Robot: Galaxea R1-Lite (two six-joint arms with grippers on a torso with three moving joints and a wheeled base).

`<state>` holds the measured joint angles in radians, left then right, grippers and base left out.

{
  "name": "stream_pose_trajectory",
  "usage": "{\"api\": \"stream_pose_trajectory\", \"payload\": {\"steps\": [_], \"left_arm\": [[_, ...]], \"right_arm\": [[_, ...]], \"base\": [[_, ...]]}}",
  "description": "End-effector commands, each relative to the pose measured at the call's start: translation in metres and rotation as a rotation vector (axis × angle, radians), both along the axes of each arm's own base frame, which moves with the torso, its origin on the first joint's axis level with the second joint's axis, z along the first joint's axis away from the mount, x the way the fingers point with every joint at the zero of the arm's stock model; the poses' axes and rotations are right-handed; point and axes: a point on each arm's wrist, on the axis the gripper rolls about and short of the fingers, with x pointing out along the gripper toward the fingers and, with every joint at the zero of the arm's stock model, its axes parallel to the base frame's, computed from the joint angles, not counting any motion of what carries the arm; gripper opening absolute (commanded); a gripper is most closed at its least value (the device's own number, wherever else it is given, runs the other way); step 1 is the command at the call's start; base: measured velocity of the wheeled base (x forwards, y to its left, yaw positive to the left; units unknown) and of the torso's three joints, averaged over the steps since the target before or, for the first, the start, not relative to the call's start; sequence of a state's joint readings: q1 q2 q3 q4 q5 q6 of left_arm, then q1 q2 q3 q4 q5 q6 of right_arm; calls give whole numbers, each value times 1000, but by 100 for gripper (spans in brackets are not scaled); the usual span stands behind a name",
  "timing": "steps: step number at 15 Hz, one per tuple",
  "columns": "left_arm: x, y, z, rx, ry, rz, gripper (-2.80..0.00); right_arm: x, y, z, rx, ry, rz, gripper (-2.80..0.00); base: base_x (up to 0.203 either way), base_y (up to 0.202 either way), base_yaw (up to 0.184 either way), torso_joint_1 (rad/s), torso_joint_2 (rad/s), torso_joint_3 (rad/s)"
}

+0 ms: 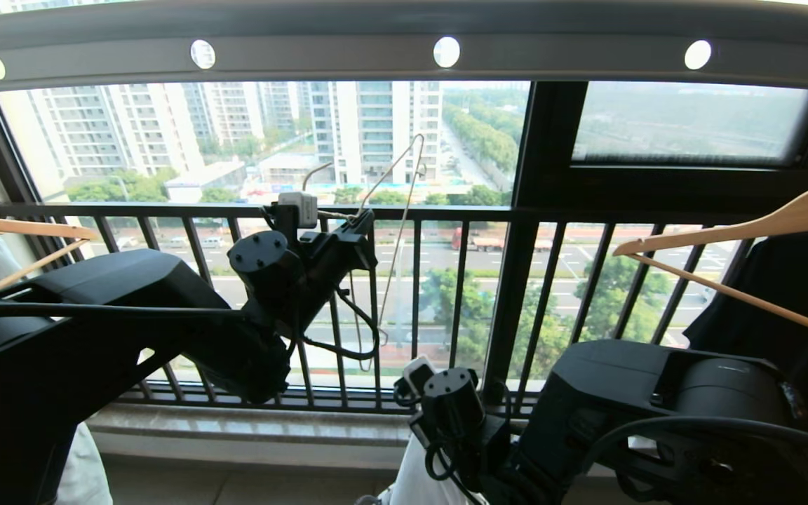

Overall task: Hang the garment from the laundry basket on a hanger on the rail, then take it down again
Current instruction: Take the clothes off the clothes rack, then put clothes in the basket

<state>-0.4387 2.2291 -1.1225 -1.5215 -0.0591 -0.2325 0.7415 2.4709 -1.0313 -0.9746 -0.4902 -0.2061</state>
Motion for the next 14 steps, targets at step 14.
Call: {"api": "stream_pose_trajectory", "payload": {"steps": [14], "left_arm": [[11,-3,-33,149,117,33,-280]], "right_arm": [[53,-26,-13,35,-41,-127,-280]], "base": [[0,0,0,0,0,0]]}}
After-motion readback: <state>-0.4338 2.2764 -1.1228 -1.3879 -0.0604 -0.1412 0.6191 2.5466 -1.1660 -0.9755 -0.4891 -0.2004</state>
